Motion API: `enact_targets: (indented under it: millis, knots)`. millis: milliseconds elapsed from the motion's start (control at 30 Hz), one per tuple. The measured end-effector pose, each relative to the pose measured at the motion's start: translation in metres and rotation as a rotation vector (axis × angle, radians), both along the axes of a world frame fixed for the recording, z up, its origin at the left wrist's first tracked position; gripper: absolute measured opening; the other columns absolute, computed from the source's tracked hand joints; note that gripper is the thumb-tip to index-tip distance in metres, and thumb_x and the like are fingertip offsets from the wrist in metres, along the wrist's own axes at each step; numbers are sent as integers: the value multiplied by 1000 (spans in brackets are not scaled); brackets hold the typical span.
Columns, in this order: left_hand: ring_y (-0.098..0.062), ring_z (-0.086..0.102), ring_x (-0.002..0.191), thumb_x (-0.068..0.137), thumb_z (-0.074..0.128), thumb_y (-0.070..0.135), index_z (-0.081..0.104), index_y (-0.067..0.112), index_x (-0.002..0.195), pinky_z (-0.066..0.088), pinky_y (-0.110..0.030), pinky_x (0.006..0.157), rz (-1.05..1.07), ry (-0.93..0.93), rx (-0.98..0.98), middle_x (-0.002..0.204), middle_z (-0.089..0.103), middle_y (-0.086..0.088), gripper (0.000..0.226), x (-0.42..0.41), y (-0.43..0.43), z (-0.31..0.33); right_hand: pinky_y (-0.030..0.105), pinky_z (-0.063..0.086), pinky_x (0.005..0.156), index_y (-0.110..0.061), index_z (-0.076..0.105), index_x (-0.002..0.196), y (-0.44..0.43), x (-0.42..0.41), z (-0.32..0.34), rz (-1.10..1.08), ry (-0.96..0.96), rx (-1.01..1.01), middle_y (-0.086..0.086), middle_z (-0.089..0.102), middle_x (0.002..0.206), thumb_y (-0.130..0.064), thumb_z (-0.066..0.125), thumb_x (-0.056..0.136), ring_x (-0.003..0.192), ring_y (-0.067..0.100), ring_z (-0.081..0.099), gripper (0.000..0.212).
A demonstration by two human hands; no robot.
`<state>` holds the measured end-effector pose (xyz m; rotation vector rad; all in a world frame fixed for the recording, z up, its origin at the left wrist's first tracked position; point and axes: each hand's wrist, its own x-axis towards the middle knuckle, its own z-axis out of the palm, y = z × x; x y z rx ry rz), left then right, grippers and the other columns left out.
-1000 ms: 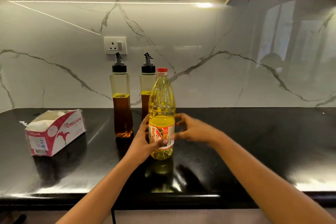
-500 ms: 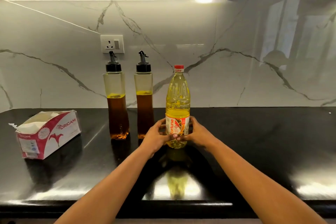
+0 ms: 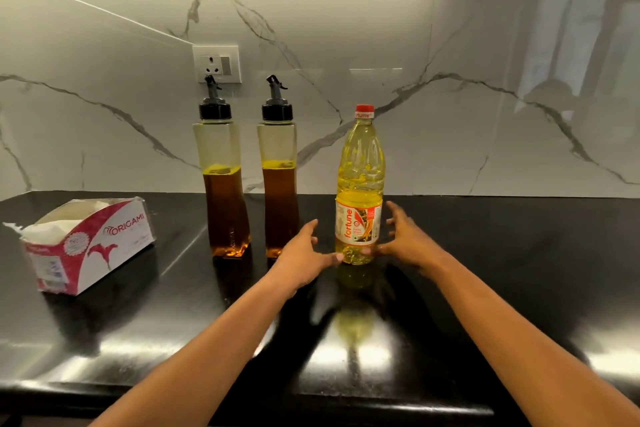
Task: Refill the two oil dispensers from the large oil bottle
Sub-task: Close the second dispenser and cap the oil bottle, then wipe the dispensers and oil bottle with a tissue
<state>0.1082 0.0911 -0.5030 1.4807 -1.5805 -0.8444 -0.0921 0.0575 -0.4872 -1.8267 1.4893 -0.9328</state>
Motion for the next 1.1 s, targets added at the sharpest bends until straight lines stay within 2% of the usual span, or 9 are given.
enact_targets:
  millis: [133, 267, 333, 433, 533, 633, 867, 1000, 1100]
  knots:
    - [-6, 62, 75, 82, 74, 15, 60, 21, 124, 55, -28, 71, 94, 81, -282, 95, 68, 3, 45, 65, 73, 12, 24, 49, 67, -22, 49, 112, 35, 14, 30, -192, -27, -493, -1, 58, 86, -27, 73, 79, 78, 7, 58, 42]
    - [-10, 63, 80, 82, 73, 13, 65, 26, 108, 52, -14, 71, 433, 193, -604, 94, 68, 1, 29, 140, 127, 23, 9, 40, 60, -25, 54, 94, 67, 86, 52, 26, -135, -651, -7, 56, 70, -23, 71, 79, 67, 4, 56, 23]
    - [-9, 60, 93, 83, 73, 15, 59, 29, 116, 49, -11, 75, 622, 177, -683, 110, 63, 2, 39, 174, 135, 25, 8, 40, 59, -25, 56, 92, 76, 132, 53, 160, -111, -645, -10, 55, 69, -23, 72, 79, 63, 1, 54, 20]
    - [-16, 50, 118, 80, 77, 28, 42, 34, 134, 49, -34, 94, 859, 70, -666, 134, 48, -1, 64, 231, 131, 18, 3, 38, 58, -28, 56, 89, 81, 203, 51, 333, -85, -611, -11, 54, 67, -23, 71, 81, 61, -6, 53, 18]
    - [-33, 22, 141, 68, 82, 45, 18, 30, 150, 30, -57, 110, 970, 15, -411, 153, 26, -10, 104, 276, 115, 9, 4, 40, 57, -25, 58, 89, 76, 264, 53, 414, -69, -599, -14, 56, 71, -23, 70, 83, 63, -4, 54, 13]
    - [-35, 7, 146, 58, 85, 54, 4, 25, 153, 18, -59, 114, 948, 12, -182, 159, 13, -13, 128, 303, 96, -4, 13, 48, 61, -21, 60, 90, 65, 314, 57, 446, -32, -570, -7, 62, 81, -20, 68, 84, 72, 4, 58, 9]
    - [-26, 44, 126, 62, 82, 53, 45, 24, 131, 34, -49, 101, 994, -148, -206, 132, 53, -3, 83, 324, 67, -18, 23, 46, 74, -15, 64, 104, 38, 383, 65, 544, 193, -536, 3, 61, 102, -23, 67, 84, 91, 16, 58, 22]
    - [-23, 46, 123, 65, 79, 54, 44, 28, 130, 33, -50, 100, 1010, -259, -289, 129, 54, 0, 79, 320, 66, -23, 26, 42, 85, -17, 59, 117, 33, 406, 73, 688, 436, -540, 1, 56, 109, -38, 72, 78, 96, 13, 48, 46]
    - [-22, 47, 120, 66, 78, 55, 43, 28, 131, 33, -50, 99, 1021, -326, -332, 126, 55, 1, 78, 316, 69, -25, 27, 47, 81, -15, 63, 109, 34, 417, 70, 711, 540, -542, -2, 60, 99, -33, 74, 77, 90, 14, 55, 38]
